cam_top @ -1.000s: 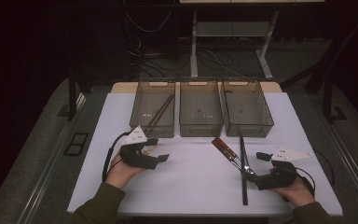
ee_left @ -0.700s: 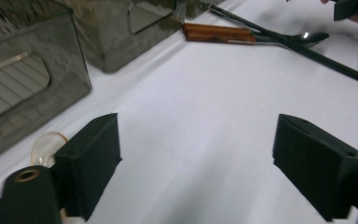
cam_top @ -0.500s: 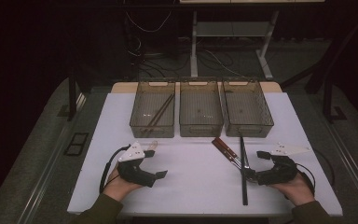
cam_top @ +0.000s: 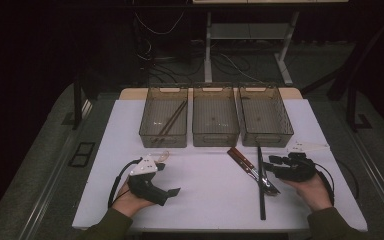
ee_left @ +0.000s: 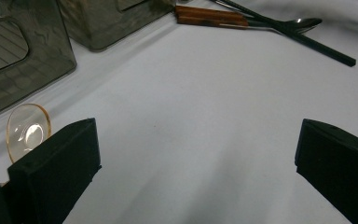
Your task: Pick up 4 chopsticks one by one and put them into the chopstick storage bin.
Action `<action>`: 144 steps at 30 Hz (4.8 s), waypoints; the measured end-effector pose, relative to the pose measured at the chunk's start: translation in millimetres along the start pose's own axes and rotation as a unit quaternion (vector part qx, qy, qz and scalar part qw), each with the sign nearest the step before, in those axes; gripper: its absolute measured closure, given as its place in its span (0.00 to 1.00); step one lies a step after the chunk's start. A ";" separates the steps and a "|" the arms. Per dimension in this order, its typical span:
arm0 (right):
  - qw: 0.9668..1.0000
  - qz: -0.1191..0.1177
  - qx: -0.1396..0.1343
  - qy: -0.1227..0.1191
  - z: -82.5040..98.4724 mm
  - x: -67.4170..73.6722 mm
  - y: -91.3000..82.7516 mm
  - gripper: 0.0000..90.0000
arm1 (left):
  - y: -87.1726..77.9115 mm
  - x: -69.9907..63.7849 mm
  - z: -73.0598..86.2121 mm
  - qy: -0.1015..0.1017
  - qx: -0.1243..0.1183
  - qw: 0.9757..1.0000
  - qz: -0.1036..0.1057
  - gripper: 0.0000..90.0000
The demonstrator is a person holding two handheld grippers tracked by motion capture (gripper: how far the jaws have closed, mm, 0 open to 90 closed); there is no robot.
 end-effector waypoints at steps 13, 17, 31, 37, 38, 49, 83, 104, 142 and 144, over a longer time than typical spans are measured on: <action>0.998 0.049 0.037 0.001 -17.0 -28.8 38.3 1.00 | 3.0 2.7 4.3 0.000 0.010 1.000 0.000 0.00; 0.997 0.061 0.048 0.005 -15.1 -36.9 45.3 1.00 | 2.9 2.3 4.1 0.001 0.009 1.000 0.001 0.00; 0.995 0.070 0.065 0.024 -7.5 -48.9 53.9 1.00 | 2.9 2.8 3.8 -0.003 0.007 1.000 0.003 0.00; 0.996 0.064 0.067 0.021 -7.1 -45.4 56.8 1.00 | 3.3 2.7 4.0 -0.002 0.008 1.000 0.004 0.00; 0.996 0.063 0.067 0.021 -7.3 -45.2 56.8 1.00 | 3.4 2.7 4.0 -0.002 0.008 1.000 0.004 0.00; 0.996 0.049 0.068 0.017 -8.3 -37.5 60.0 1.00 | 3.2 2.3 4.1 -0.003 0.008 1.000 0.006 0.00; 0.997 0.019 0.070 -0.004 -12.0 -18.3 66.8 1.00 | 2.7 2.1 3.8 -0.002 0.008 1.000 0.006 0.00; 0.998 -0.006 0.057 -0.007 -16.3 -8.5 67.5 1.00 | 2.8 1.8 3.7 -0.002 0.008 1.000 0.007 0.00; 0.997 -0.028 0.054 -0.042 -22.3 16.9 75.7 1.00 | 2.9 1.4 3.7 -0.001 0.008 1.000 0.006 0.00; 0.997 -0.029 0.055 -0.041 -22.4 18.3 76.0 1.00 | 2.8 1.4 3.7 -0.001 0.008 1.000 0.006 0.00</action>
Point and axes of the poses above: each handheld gripper's, and its own axes: y roughly forward along the jaws, z roughly out of its underside, x roughly to its left, the point moved 8 cm from there along y, roughly forward along the jaws
